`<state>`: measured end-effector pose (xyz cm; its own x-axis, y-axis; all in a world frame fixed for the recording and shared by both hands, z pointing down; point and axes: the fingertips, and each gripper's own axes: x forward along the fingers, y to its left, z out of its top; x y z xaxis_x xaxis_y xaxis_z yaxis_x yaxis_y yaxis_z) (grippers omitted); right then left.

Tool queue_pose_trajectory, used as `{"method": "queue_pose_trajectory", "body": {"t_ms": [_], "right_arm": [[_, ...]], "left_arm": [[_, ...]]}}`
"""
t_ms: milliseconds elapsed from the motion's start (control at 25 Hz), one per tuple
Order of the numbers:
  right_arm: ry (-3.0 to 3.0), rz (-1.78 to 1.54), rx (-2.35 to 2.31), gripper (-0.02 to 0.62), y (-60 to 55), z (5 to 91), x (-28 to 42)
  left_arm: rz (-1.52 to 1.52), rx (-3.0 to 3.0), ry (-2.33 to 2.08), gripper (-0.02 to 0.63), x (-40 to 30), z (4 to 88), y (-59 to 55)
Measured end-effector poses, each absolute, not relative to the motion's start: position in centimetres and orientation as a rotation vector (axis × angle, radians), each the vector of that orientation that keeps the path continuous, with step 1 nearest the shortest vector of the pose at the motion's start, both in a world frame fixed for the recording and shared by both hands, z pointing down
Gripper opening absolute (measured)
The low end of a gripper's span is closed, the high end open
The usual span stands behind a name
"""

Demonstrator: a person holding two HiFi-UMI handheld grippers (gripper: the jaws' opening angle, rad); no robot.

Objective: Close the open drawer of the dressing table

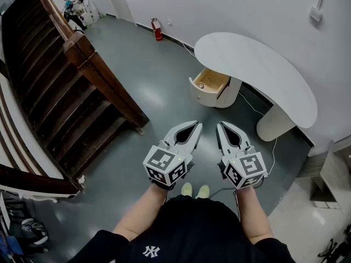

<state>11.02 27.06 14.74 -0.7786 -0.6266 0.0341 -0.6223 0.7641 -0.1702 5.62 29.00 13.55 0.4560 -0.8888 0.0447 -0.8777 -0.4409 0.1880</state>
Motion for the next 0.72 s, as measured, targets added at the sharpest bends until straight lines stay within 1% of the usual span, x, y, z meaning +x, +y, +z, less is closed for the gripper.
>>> {"method": "queue_pose_trajectory", "body": {"t_ms": [400,720], "right_arm": [[2.944,-0.289,-1.003,0.015,27.5,15.0,10.8],[2.891,-0.511,-0.906,0.015,26.4,16.7,11.6]], "left_arm": [[-0.085,2.511,-1.543,0.009,6.0,13.7,29.2],[-0.073,2.472,-1.572,0.009,5.2,14.8,28.5]]}}
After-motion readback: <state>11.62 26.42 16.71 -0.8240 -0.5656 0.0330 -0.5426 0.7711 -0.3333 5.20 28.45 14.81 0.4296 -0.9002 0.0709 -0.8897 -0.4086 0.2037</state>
